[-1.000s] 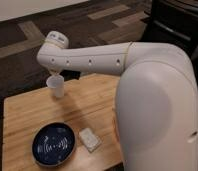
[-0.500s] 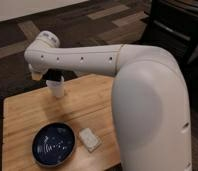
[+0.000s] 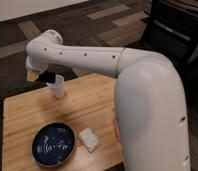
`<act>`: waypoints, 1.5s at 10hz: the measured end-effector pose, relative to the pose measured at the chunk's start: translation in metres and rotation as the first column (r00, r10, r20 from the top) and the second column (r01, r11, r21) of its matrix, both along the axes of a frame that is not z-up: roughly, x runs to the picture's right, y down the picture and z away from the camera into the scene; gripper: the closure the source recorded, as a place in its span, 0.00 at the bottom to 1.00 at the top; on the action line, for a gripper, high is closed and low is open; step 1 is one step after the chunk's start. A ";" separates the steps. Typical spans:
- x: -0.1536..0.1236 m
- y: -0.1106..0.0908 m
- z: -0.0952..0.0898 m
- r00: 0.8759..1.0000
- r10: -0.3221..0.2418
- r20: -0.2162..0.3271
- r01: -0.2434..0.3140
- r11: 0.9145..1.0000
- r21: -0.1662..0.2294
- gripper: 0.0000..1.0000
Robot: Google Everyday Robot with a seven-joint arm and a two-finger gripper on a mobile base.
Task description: Place the eraser in the ceramic cup
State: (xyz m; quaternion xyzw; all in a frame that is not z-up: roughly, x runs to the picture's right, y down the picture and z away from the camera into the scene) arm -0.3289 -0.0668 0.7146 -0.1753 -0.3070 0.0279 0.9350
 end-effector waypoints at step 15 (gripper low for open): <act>0.005 -0.001 0.048 1.000 0.018 0.015 -0.015 0.987 -0.162 1.00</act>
